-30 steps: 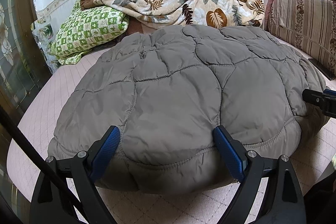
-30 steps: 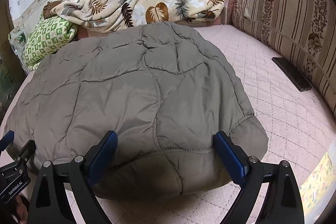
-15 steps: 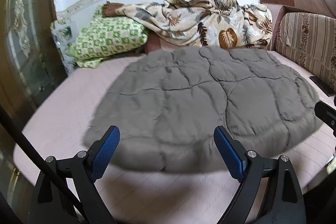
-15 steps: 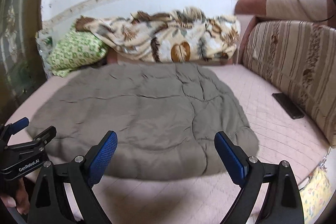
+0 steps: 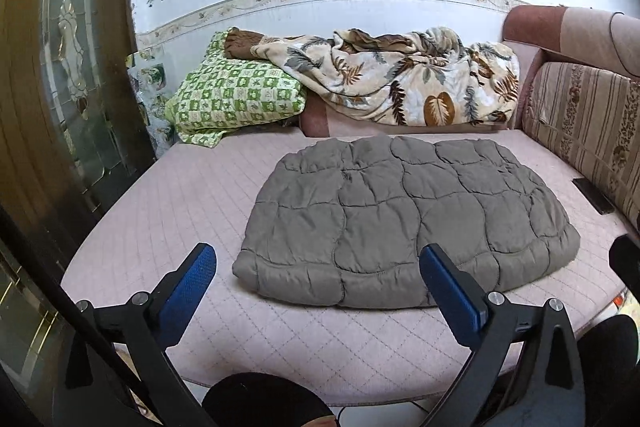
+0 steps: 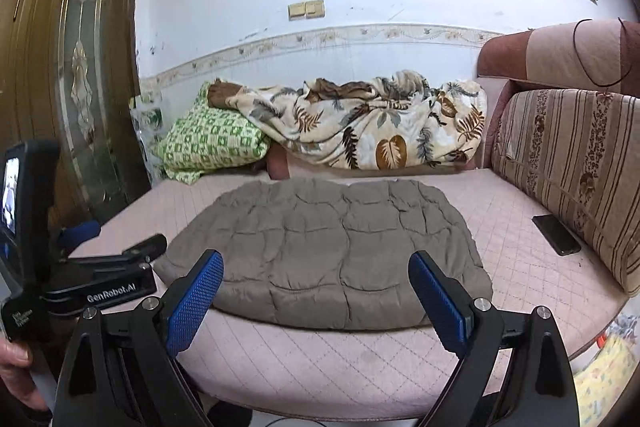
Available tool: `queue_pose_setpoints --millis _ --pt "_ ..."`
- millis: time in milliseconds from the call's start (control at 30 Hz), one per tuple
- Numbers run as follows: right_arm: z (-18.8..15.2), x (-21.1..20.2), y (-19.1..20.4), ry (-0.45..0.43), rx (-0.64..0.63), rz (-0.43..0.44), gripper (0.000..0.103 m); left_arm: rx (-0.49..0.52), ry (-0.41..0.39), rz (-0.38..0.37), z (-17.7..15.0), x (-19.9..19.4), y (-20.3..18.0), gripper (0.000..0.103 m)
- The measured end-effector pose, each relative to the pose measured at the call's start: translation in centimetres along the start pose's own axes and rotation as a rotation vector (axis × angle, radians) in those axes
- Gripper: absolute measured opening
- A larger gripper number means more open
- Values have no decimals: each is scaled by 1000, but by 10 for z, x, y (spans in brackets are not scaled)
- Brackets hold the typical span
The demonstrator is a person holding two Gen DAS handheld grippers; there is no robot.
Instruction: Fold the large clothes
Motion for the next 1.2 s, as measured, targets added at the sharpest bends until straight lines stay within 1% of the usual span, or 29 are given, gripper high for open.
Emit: queue_pose_setpoints --millis 67,167,267,400,567,1200 --pt "0 -3 0 -3 3 -5 96 -11 -15 -22 -2 -6 -1 101" --pt "-1 -4 0 -6 4 -6 96 6 6 -17 -3 -8 -4 101" --pt "-2 -5 2 -5 4 -8 96 14 22 17 -5 -7 -5 101" --pt "-3 -4 0 -2 -2 -15 96 16 47 17 -6 -3 -4 101" --pt "-3 -3 1 10 -5 -14 96 21 49 50 -8 -1 -3 101" --pt "-7 13 -2 57 0 -19 96 23 95 50 -14 14 2 101"
Point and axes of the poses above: each gripper's, at about its wrist camera, not at the fingertips, and x roughly the way its jaws point, y to its left, z to its top, the point moved 6 cm from there along x, roughly the way its jaws point, and after that the axes turned 15 degrees about y, right-handed, at the moved point
